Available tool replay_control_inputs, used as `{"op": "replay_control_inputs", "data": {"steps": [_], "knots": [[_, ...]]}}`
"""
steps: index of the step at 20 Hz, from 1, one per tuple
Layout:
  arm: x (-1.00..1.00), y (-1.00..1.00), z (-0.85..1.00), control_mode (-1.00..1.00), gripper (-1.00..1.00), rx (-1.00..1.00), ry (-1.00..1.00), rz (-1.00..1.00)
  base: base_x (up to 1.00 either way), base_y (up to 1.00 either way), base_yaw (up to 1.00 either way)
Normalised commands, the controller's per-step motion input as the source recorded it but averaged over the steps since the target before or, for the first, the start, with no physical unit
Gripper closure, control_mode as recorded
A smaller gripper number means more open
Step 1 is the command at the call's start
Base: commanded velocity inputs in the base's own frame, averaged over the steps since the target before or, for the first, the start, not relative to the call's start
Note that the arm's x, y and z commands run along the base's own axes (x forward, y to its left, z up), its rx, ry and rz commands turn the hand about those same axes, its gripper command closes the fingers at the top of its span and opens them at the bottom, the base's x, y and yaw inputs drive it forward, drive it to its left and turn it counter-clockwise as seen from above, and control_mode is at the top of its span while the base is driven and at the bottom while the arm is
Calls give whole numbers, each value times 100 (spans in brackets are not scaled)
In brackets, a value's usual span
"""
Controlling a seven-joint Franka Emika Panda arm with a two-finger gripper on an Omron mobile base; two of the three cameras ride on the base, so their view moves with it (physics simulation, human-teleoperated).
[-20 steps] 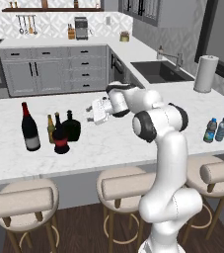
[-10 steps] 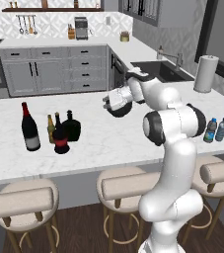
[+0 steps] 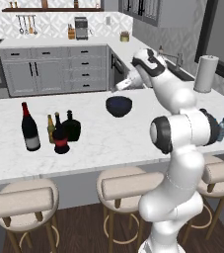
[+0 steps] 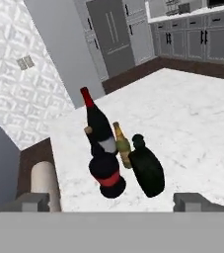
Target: Move the plastic bottles in the middle to the plastics group, and the glass bottles in the middle to the glass group.
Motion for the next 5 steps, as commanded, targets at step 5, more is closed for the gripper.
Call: {"op": "replay_control_inputs", "data": {"steps": [5], "knots": [[-4,-4,34,-100,-100,-30,55,-30,0,0,0]]}}
